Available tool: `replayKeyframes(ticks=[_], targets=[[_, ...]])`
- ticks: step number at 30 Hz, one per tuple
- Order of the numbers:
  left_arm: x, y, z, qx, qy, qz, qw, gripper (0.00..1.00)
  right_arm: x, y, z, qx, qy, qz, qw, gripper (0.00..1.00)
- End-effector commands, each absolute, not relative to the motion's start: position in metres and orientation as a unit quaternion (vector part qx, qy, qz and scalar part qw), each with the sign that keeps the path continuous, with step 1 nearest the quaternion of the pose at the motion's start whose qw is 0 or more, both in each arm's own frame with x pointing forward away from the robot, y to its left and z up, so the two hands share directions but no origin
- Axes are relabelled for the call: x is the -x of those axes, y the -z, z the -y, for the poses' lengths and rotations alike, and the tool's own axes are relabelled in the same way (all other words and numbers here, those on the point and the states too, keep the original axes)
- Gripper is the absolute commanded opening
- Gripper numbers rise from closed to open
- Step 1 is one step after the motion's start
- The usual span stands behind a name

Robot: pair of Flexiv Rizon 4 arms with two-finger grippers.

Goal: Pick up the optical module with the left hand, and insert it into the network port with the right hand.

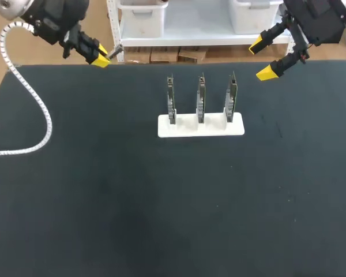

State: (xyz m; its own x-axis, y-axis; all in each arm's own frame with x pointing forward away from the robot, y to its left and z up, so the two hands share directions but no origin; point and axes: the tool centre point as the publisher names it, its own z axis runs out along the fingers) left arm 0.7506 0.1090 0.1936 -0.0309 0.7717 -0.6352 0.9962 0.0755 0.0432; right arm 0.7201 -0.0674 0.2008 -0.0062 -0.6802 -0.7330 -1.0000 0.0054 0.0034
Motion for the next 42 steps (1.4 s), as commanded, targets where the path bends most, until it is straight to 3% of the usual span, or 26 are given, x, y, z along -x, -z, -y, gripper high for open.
replayKeyframes(ticks=[1, 11, 22, 42], targets=[[-0.700, -0.211, -0.109, -0.621, 0.185, -0.699, 0.303, 0.00, -0.719, -0.201, 0.067, 0.645, -0.282, -0.651, 0.283, 1.00], [-0.654, -0.228, -0.075, -0.593, 0.210, -0.698, 0.343, 0.00, -0.719, -0.201, 0.067, 0.645, -0.282, -0.651, 0.283, 1.00], [-0.650, -0.220, -0.035, -0.574, 0.272, -0.665, 0.393, 0.00, -0.719, -0.201, 0.067, 0.645, -0.282, -0.651, 0.283, 1.00], [-0.655, -0.221, 0.039, -0.625, 0.312, -0.606, 0.381, 0.00, -0.719, -0.201, 0.067, 0.645, -0.282, -0.651, 0.283, 1.00]])
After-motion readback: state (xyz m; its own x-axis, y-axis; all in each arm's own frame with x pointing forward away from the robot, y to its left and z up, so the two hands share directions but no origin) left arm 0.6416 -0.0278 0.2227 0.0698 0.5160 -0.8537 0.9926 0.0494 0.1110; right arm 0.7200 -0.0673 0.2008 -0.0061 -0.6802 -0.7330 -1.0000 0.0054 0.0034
